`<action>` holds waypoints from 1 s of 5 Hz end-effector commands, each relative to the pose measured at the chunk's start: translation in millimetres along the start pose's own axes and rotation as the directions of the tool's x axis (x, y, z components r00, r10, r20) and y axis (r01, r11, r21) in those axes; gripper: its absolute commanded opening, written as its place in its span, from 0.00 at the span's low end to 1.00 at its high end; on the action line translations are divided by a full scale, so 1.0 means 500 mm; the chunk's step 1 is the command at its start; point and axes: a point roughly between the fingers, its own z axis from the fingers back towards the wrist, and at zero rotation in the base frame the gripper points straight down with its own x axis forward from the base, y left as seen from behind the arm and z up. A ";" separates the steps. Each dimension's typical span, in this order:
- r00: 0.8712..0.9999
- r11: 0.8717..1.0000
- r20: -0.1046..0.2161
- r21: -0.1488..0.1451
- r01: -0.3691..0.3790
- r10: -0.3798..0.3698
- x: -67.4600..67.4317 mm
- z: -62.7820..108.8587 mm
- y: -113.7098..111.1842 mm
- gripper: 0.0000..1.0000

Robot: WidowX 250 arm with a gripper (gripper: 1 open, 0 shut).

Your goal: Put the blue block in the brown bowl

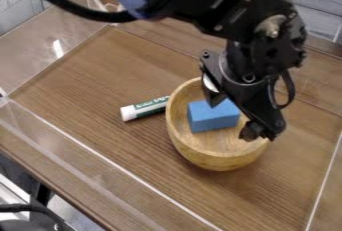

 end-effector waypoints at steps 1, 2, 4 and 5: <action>0.999 1.000 0.031 -0.005 -0.015 0.015 0.019 0.008 0.007 1.00; 0.999 1.000 0.027 -0.012 -0.020 0.021 0.021 0.004 0.008 1.00; 0.999 0.999 0.016 -0.028 -0.035 0.035 0.023 -0.003 0.008 1.00; 0.999 0.998 0.010 -0.037 -0.044 0.045 0.024 -0.006 0.008 1.00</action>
